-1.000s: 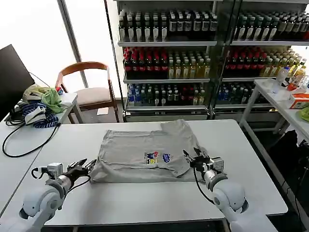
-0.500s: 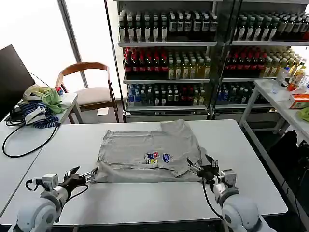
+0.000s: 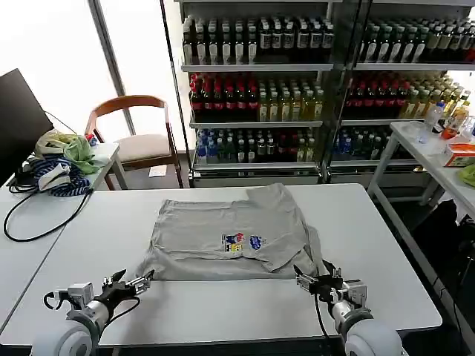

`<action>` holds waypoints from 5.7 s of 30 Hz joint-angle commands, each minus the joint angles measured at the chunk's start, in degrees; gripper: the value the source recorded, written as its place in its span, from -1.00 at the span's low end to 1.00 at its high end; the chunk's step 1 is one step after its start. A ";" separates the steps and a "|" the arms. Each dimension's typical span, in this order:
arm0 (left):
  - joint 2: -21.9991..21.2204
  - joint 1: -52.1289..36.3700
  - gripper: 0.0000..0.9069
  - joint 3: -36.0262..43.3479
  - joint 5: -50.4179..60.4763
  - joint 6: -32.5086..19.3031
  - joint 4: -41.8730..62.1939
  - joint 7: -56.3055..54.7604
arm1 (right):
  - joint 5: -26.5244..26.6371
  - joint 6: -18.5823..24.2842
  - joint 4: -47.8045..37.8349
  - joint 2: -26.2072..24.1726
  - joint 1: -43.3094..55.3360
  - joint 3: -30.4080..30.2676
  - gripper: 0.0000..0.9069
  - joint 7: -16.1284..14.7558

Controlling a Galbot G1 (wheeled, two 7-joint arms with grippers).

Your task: Fold and organize the clothes.

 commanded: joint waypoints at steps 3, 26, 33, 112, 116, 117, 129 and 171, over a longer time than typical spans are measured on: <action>-0.98 1.09 -0.51 0.00 0.23 -0.29 -0.13 0.65 | 0.37 -0.40 0.25 0.04 -1.73 0.53 -1.00 0.87; -0.91 0.89 -1.00 0.46 -0.14 -2.69 0.61 1.66 | 1.34 -0.26 -0.57 0.29 -1.98 0.18 -1.00 0.03; -0.98 3.25 -1.00 -1.40 -0.22 -2.51 -0.79 1.97 | 1.56 0.34 1.13 -0.52 -3.48 -0.03 -1.00 -0.52; -3.48 28.38 -1.00 -16.57 3.63 2.34 -15.50 4.64 | 1.48 1.45 6.09 -7.26 -10.01 -2.96 -1.00 -1.36; -3.25 28.43 -1.00 -16.89 3.61 2.26 -15.30 4.79 | 1.82 1.50 6.81 -7.67 -10.97 -2.40 -1.00 -1.48; -3.18 28.42 -1.00 -17.04 3.56 2.23 -15.26 4.83 | 2.03 1.52 7.23 -7.86 -11.55 -2.13 -1.00 -1.61; -2.54 29.41 -1.00 -18.34 3.60 2.00 -14.64 5.39 | 3.46 1.36 13.57 -8.43 -19.60 1.28 -1.00 -1.66; 5.86 22.14 1.00 -25.31 -4.88 3.61 -14.04 3.37 | 10.41 -1.10 5.41 -7.75 3.72 6.48 1.00 -7.25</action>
